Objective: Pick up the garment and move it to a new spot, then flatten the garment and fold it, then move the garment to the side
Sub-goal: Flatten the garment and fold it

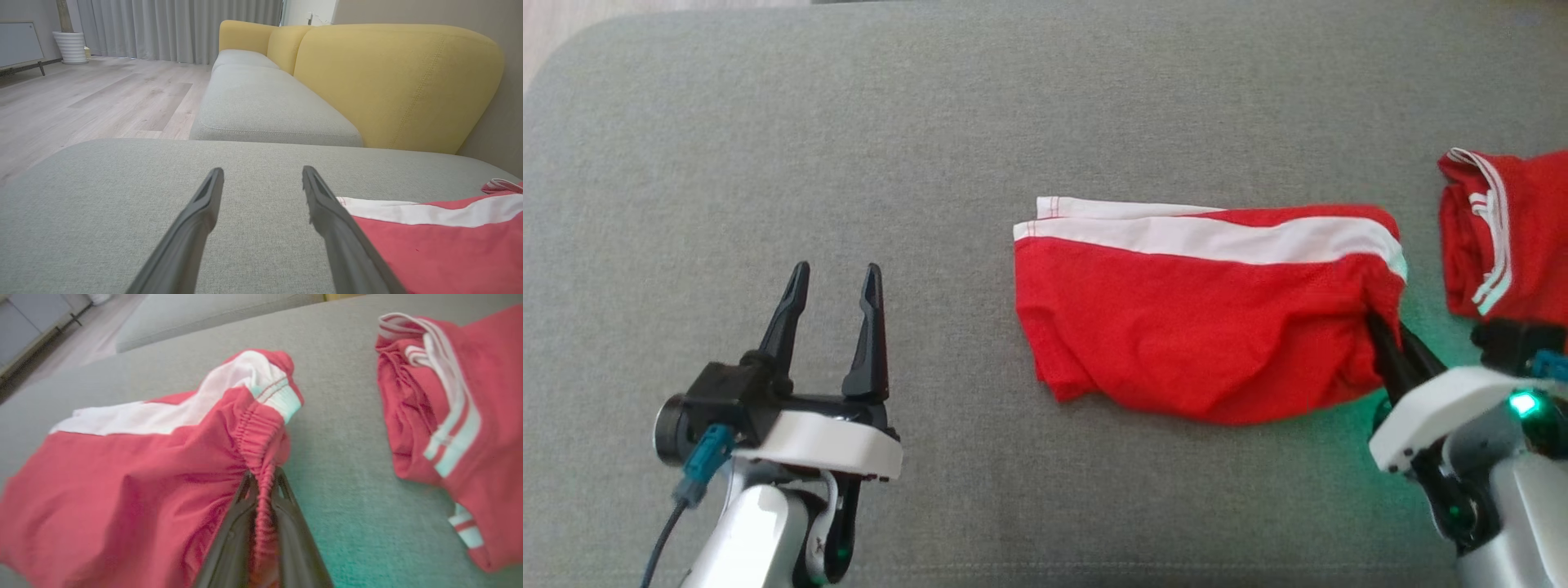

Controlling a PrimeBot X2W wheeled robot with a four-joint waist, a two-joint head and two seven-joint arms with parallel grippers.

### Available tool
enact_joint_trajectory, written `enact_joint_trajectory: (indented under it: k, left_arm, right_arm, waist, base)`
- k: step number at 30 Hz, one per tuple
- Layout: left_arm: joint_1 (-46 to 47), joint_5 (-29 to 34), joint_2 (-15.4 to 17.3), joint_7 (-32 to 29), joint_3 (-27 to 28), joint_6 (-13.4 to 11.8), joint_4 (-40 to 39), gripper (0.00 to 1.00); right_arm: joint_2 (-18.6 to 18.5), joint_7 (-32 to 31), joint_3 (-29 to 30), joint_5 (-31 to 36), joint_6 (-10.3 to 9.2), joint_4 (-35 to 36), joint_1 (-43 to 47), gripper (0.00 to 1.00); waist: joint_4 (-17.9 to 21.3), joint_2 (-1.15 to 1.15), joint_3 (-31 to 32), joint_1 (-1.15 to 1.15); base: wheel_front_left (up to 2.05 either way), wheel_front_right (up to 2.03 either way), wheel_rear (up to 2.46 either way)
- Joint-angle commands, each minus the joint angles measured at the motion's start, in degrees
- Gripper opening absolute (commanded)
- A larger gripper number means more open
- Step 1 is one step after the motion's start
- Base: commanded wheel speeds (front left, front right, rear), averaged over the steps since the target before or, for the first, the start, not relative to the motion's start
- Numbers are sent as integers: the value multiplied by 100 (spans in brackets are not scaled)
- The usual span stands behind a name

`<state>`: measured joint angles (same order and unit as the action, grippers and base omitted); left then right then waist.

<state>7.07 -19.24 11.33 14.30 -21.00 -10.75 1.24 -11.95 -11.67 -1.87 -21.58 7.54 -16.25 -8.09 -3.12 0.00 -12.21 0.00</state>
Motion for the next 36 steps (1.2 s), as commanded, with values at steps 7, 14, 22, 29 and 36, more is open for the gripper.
enact_joint_trajectory:
  k: [7,14,22,29,36]
  left_arm:
    - [17,87,17,70,249,24,-146,100]
    - [49,93,-38,70,220,65,-122,100]
    - [138,110,-160,70,196,161,-50,100]
    - [134,150,-254,70,231,220,-3,100]
    - [109,232,-297,70,294,251,30,100]
  right_arm:
    - [21,-943,-318,-1073,-5,1318,-270,0]
    - [494,-1822,-922,-1856,-5,1704,-634,0]
    - [852,-1762,-1789,-2174,-5,566,-1121,0]
    - [901,-1093,-2246,-2339,-5,-403,-1533,0]
    - [857,-236,-2865,-2335,-5,-391,-1801,100]
  waist:
    - [43,0,114,0]
    - [-149,0,125,0]
    - [-559,0,33,0]
    - [-728,0,-27,0]
    - [-658,0,-16,0]
  base:
    - [0,0,0]
    - [0,0,0]
    - [0,0,0]
    - [0,0,0]
    - [0,0,0]
